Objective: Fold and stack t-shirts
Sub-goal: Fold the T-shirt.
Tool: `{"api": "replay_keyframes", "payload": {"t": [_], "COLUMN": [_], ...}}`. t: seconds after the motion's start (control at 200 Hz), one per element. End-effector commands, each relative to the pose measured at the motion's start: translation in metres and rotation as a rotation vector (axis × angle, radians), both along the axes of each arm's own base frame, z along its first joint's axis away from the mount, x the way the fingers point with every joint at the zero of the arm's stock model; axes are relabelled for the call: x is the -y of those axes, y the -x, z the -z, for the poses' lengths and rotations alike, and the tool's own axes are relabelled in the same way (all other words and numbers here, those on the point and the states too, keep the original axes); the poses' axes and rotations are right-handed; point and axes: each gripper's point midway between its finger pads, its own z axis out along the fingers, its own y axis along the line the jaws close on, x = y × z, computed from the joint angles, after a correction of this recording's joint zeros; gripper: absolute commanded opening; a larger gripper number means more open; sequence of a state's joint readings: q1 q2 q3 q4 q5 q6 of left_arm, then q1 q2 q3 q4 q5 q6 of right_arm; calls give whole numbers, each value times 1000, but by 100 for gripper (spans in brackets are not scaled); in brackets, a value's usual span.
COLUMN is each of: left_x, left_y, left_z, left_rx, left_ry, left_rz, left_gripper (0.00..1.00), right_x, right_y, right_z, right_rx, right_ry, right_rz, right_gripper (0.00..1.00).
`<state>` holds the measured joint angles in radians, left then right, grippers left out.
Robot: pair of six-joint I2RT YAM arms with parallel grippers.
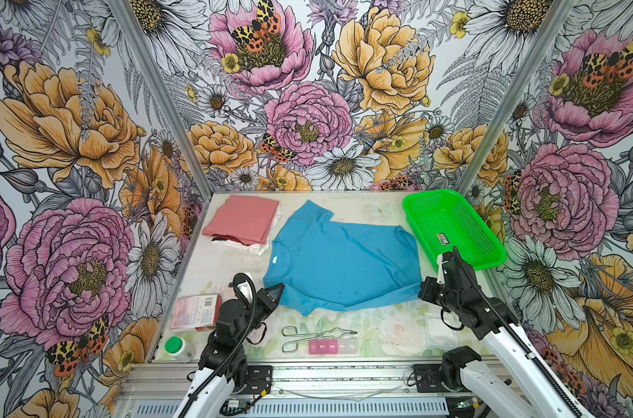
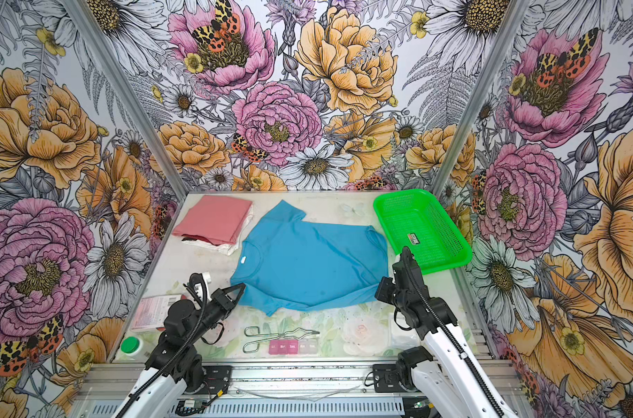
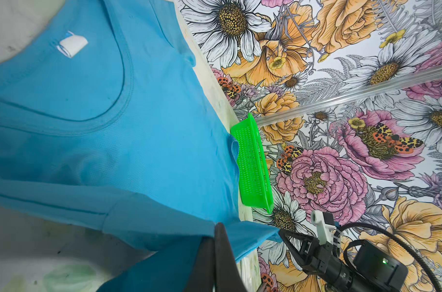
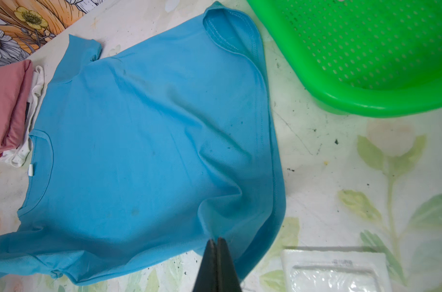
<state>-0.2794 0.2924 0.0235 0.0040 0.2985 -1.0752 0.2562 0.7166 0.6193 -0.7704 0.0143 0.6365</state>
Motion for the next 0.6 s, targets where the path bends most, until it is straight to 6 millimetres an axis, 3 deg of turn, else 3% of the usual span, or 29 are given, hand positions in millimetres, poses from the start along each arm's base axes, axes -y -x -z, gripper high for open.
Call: {"api": "replay_keyframes", "payload": {"t": [0.0, 0.155, 0.335, 0.59], "left_x": [-7, -6, -2, 5], "left_y": [-9, -24, -57, -108], "left_z": [1, -6, -24, -21], "left_rx": [12, 29, 61, 63], "left_ry": [-2, -10, -14, 9], "left_rz": [-50, -40, 7, 49], "left_gripper": [0, 0, 0, 0], "right_x": [11, 12, 13, 23], "right_y": [-8, -21, -44, -67], "right_z": [3, 15, 25, 53], "right_rx": [16, 3, 1, -66], "right_ry": [36, 58, 95, 150], "right_rz": [78, 92, 111, 145], "right_gripper": [0, 0, 0, 0]}}
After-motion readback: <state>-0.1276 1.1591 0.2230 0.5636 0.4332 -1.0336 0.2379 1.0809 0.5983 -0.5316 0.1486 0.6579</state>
